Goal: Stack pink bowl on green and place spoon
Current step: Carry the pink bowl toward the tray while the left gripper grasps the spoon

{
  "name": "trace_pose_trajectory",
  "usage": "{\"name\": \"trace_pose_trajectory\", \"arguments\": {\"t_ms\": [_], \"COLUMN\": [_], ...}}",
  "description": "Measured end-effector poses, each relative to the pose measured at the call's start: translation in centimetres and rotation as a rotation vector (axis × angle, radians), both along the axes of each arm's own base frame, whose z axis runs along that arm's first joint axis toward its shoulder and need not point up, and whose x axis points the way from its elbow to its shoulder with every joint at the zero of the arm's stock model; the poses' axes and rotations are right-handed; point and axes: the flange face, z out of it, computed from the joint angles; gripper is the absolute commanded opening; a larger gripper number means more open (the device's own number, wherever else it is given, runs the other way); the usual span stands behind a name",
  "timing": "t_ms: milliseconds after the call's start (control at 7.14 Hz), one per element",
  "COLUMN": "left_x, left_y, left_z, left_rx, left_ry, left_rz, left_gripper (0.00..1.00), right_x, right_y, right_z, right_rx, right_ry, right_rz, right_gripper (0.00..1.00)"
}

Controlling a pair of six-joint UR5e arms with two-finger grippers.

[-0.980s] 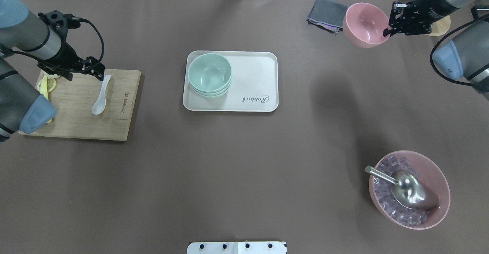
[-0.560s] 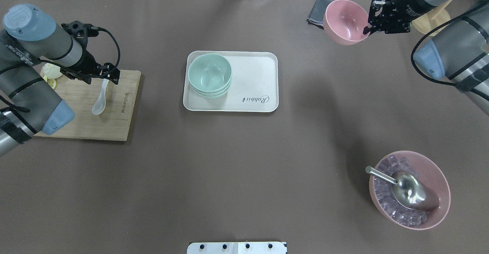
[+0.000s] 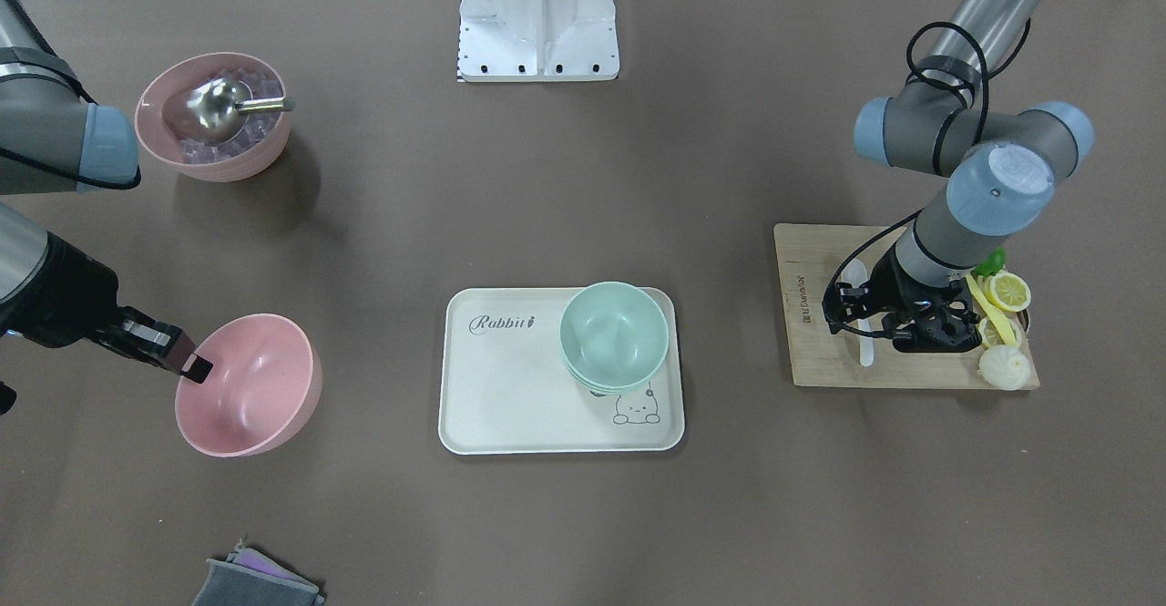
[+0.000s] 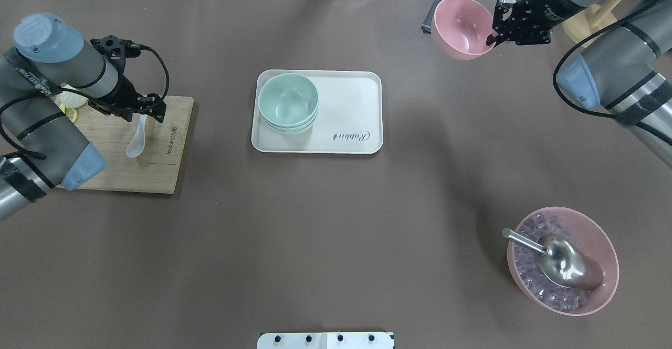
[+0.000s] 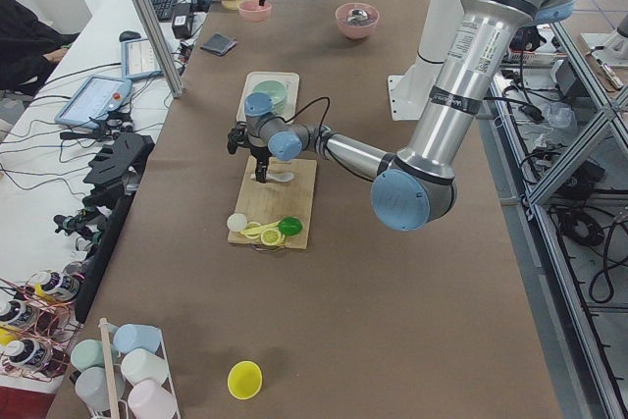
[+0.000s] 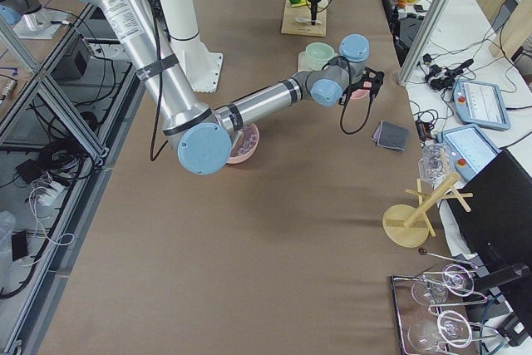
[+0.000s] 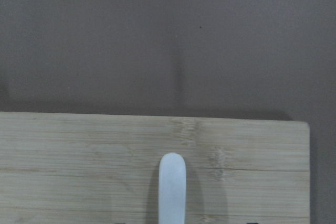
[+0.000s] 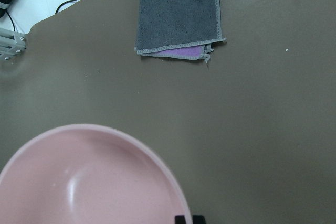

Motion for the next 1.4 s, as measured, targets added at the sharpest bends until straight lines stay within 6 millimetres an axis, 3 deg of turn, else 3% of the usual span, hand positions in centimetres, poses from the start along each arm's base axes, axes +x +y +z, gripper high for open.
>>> {"name": "trace_pose_trajectory", "arguments": {"t_ms": [420,840,1120,1400], "left_x": [-0.1,-0.2,-0.2,-0.9], "left_y": [0.2,0.4,0.5,0.5], "left_z": [0.4,0.6,0.1,-1.8], "left_rx": [0.0,0.0,0.009,0.027], "left_ry": [-0.005,-0.006,-0.001,0.026], "left_rz": [0.005,0.006,0.006,0.005], "left_gripper": [0.42,0.04,0.0,0.0], "right_x": [-1.8,-2.7,-2.8,-3.1], "right_y": [0.4,0.5,0.5,0.6], "right_z": [-0.9,-1.6,-2.0,-3.0], "right_rx": [0.0,0.001,0.005,0.006], "right_ry": [0.005,0.004,0.002,-0.009], "right_rz": [0.009,0.013,0.015,0.02], "right_gripper": [0.0,0.0,0.0,0.0]}}
